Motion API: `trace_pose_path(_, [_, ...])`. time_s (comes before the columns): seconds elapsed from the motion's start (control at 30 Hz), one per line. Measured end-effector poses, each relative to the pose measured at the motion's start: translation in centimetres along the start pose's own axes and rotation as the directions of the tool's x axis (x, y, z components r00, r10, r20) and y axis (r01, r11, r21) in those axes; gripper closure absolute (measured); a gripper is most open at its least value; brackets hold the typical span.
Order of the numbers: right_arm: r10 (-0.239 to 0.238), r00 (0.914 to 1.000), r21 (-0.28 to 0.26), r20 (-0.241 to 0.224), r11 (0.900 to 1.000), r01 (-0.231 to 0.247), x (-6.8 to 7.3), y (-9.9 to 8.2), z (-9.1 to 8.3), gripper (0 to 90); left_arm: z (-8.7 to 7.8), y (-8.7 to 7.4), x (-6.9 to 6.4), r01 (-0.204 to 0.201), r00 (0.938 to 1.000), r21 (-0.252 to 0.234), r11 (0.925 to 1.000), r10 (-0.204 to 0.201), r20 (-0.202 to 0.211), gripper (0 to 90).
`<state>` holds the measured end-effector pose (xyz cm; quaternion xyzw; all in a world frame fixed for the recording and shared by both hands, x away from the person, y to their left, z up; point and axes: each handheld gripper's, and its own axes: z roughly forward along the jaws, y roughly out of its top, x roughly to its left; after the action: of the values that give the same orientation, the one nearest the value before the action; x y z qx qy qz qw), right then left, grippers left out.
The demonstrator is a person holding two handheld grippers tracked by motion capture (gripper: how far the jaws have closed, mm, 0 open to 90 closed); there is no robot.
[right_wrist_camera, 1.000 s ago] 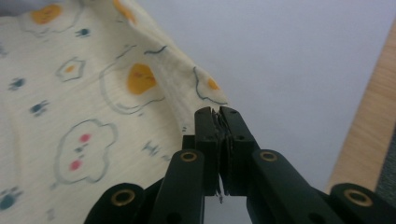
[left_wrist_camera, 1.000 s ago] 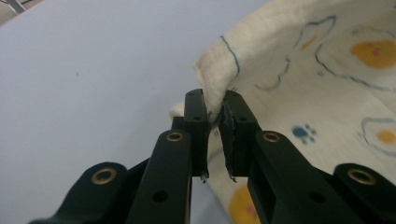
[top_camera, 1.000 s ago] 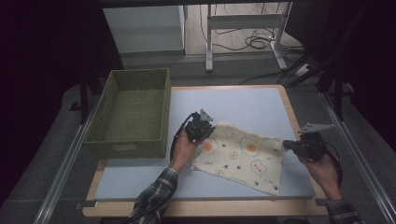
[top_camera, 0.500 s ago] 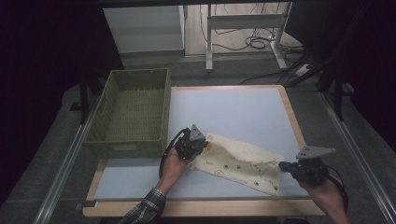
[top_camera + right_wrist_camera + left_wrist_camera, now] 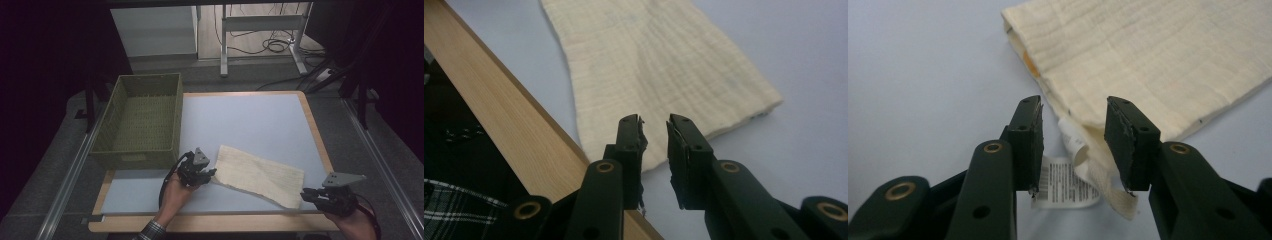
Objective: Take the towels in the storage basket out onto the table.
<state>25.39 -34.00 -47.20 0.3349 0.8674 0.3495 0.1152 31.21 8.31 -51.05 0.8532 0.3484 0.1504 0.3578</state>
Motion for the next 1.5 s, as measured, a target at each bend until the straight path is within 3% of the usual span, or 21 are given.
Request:
trace_pose_path(0.27, [0.019,0.9997,0.004,0.014,0.9998,-0.019,-0.9,0.1,0.7,73.8,-0.9,0.6,0.2,0.018,0.9998,-0.015,0.9997,-0.018,0.002,59.0])
trace_pose_path(0.4, [0.034,0.999,0.004,0.029,0.9994,-0.034,-2.0,0.5,1.6,73.8,-0.3,1.4,0.4,0.018,0.9998,-0.016,0.9997,-0.018,0.004,56.4])
trace_pose_path(0.77, [0.126,0.9845,-0.014,0.122,0.992,-0.125,-5.9,2.5,3.6,70.8,3.8,5.3,2.4,0.029,0.9991,-0.014,0.9995,-0.029,-0.03,56.6])
trace_pose_path(0.87, [0.133,0.9811,0.007,0.14,0.9907,-0.136,-6.5,2.7,4.7,65.5,5.1,6.5,3.2,0.033,0.9988,-0.017,0.9993,-0.034,-0.034,50.5])
trace_pose_path(1.0, [0.128,0.9796,0.056,0.155,0.9889,-0.138,-6.5,2.1,5.9,62.3,7.4,6.8,4.5,0.034,0.9984,0.038,0.9987,-0.033,-0.046,44.7])
trace_pose_path(1.07, [0.116,0.9826,0.069,0.145,0.9895,-0.127,-6.5,1.8,6.2,64.6,8.2,6.6,4.7,0.032,0.9992,0.059,0.9977,-0.03,-0.028,45.4])
trace_pose_path(1.17, [0.116,0.9871,0.072,0.11,0.9896,-0.125,-6.2,1.7,6.1,82.3,8.7,6.1,4.6,0.009,0.9999,0.054,0.9985,-0.01,0.014,56.1])
trace_pose_path(1.2, [0.104,0.9885,0.081,0.11,0.9903,-0.113,-6.1,1.9,6.2,84.0,8.7,6.0,4.6,0.02,0.9987,0.048,0.9986,-0.022,0.046,66.6])
trace_pose_path(1.3, [0.065,0.9875,0.102,0.144,0.9916,-0.08,-6.4,2.7,6.1,85.2,8.4,5.9,4.0,-0.005,0.9997,0.037,0.9993,0.004,0.024,84.6])
trace_pose_path(1.5, [0.064,0.9821,0.066,0.177,0.9948,-0.077,-8.5,4.9,6.2,85.1,6.9,5.3,3.8,0.001,1.0,0.01,1.0,-0.001,0.002,85.8])
